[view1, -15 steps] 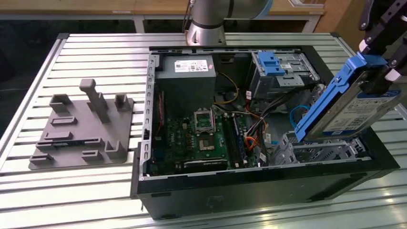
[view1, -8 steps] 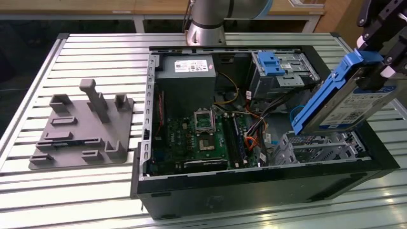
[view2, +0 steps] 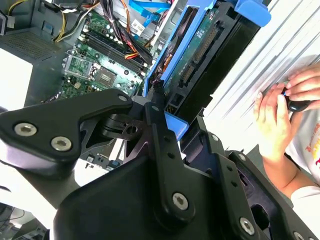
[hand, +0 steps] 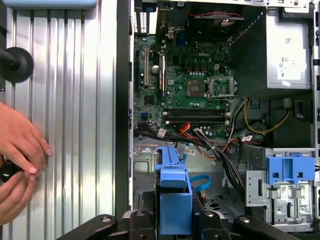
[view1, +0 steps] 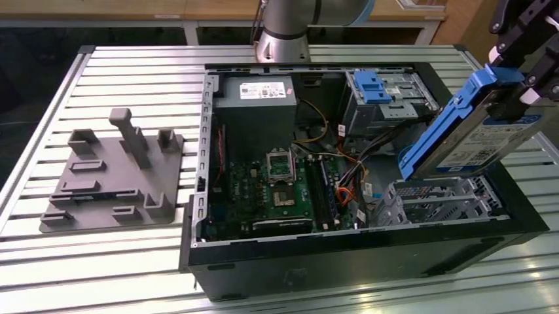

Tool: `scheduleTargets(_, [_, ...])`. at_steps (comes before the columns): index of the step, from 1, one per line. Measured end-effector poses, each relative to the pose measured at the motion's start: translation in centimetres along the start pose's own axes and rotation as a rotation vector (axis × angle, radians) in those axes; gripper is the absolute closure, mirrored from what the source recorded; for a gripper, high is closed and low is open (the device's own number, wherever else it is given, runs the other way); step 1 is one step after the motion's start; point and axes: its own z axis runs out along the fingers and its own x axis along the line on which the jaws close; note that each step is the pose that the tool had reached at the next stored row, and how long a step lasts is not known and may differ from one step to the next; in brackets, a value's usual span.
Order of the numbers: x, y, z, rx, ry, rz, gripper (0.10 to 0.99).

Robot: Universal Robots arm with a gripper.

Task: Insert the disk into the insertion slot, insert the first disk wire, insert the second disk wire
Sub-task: 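Insert the disk into the insertion slot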

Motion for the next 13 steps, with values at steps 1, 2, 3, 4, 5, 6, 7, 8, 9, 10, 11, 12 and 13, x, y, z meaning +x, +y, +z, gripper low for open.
scheduleTargets(1, [0.0, 0.0, 0.0, 0.002, 0.0, 0.0, 0.725])
scheduleTargets(2, [0.01, 0.0, 0.0, 0.007, -0.0002, -0.001, 0.725])
scheduleTargets(3, [0.01, 0.01, 0.0, 0.015, -0.0003, -0.001, 0.725])
scheduleTargets(4, [0.0, 0.01, 0.0, 0.022, -0.0003, -0.002, 0.725])
scheduleTargets(5, [0.0, 0.01, 0.0, 0.028, -0.0004, -0.002, 0.725])
scheduleTargets(6, [0.0, 0.01, 0.0, 0.032, -0.0005, -0.002, 0.725])
scheduleTargets(7, [0.0, 0.0, 0.0, 0.035, -0.0006, -0.002, 0.725])
scheduleTargets(8, [0.0, 0.0, 0.0, 0.036, -0.0005, -0.003, 0.725])
scheduleTargets(9, [0.0, 0.0, 0.0, 0.036, -0.0005, -0.003, 0.725])
scheduleTargets(10, [0.0, 0.0, 0.0, 0.037, -0.0005, -0.003, 0.725])
scheduleTargets(11, [0.0, 0.0, 0.03, 0.037, -0.0006, -0.003, 0.725])
scheduleTargets(12, [-0.01, 0.0, 0.04, 0.037, -0.0007, -0.002, 0.725])
scheduleTargets(13, [-0.03, 0.0, 0.05, 0.037, -0.0007, -0.002, 0.725])
